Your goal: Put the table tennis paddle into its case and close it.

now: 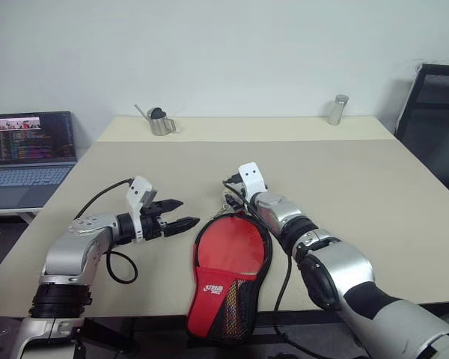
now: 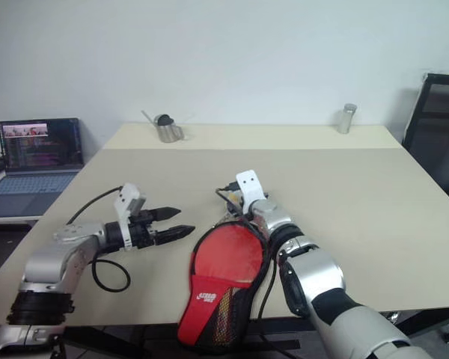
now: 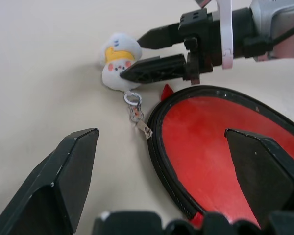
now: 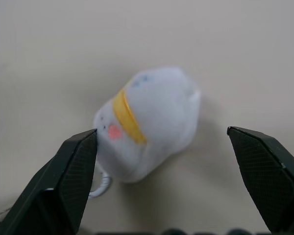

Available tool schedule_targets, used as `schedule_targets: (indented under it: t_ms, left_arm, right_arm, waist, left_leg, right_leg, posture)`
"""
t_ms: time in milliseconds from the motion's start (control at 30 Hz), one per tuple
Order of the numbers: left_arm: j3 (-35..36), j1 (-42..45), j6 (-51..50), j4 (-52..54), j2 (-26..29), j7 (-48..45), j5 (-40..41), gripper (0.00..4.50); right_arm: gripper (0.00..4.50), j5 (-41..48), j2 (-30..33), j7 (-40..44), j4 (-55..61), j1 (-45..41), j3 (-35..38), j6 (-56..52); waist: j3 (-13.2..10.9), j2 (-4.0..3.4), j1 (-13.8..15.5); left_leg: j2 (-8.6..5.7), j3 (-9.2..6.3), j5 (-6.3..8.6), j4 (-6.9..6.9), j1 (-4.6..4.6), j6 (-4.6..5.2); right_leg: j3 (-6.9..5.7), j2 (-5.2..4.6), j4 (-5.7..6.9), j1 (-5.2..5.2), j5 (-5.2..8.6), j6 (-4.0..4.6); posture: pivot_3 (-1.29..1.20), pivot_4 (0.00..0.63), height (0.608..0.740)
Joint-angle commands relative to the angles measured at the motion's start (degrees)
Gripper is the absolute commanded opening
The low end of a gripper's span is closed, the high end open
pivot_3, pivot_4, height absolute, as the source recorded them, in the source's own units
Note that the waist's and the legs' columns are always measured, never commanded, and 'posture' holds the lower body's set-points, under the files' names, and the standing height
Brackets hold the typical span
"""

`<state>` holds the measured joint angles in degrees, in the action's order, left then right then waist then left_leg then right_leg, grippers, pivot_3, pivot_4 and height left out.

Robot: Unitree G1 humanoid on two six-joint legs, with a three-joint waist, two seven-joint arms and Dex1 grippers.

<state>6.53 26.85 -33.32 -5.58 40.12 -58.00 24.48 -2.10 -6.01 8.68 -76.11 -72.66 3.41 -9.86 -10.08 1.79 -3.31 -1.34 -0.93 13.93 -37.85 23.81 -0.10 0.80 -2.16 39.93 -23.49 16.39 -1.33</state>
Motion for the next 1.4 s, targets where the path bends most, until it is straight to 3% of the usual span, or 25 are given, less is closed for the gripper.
schedule_targets:
  t_ms: [33,433,667,867,1200,1400]
  left_arm:
    - [1.61,-0.55,0.17,2.99,1.03,0.34,1.08,4.5]
    - [1.38,-1.37,0.69,2.89,1.22,0.31,0.84,4.5]
    - [-0.61,0.03,1.27,1.63,-0.59,0.32,0.29,4.5]
    - [-10.13,2.24,3.37,1.16,-3.78,-6.56,-1.36,4.5]
    - [-22.57,11.6,16.59,-12.98,-12.46,-14.6,-10.38,4.5]
    - [-24.72,12.46,20.43,-20.15,-15.22,-17.28,-13.05,4.5]
  right_arm:
    - [4.09,0.45,-1.22,-1.6,0.12,-0.69,1.25,1.39]
    - [0.03,0.3,-2.66,-2.19,0.16,-0.2,2.64,1.96]
    - [0.03,-0.09,-1.78,-0.49,0.84,-0.44,2.05,2.06]
    - [0.03,0.16,-1.24,0.46,1.2,-0.36,2.13,1.59]
    - [0.03,0.71,-1.08,1.09,1.96,-1.02,2.51,1.13]
    - [0.03,1.92,-0.25,0.83,2.63,-0.73,3.42,0.79]
  waist:
    - [0.0,0.0,0.03]
    - [-0.01,-0.01,0.04]
    - [-0.01,-0.01,0.04]
    - [0.0,-0.01,0.06]
    - [0.0,-0.01,0.02]
    - [0.0,-0.01,0.07]
  left_leg:
    - [0.0,0.0,0.0,0.0,0.0,0.0]
    - [0.0,0.0,0.0,0.0,0.0,0.0]
    - [0.0,0.0,0.0,0.0,0.0,0.0]
    - [-0.01,0.01,0.0,0.0,0.0,0.0]
    - [-0.01,0.08,-0.01,-0.01,-0.01,0.0]
    - [0.0,0.06,-0.01,-0.02,-0.01,0.01]
  right_leg:
    - [0.01,0.0,-0.01,0.01,0.0,0.0]
    - [-0.01,0.0,-0.01,0.01,0.0,0.0]
    - [-0.01,0.0,-0.01,0.01,0.0,0.0]
    - [-0.01,0.0,-0.02,0.05,0.0,0.0]
    - [0.03,0.02,-0.01,0.04,0.0,0.0]
    - [0.02,0.03,0.02,0.04,0.0,0.0]
  posture:
    - [0.0,0.15,0.74]
    - [0.0,0.15,0.74]
    - [0.0,0.15,0.74]
    - [0.0,0.15,0.74]
    - [0.0,0.15,0.74]
    - [0.0,0.15,0.74]
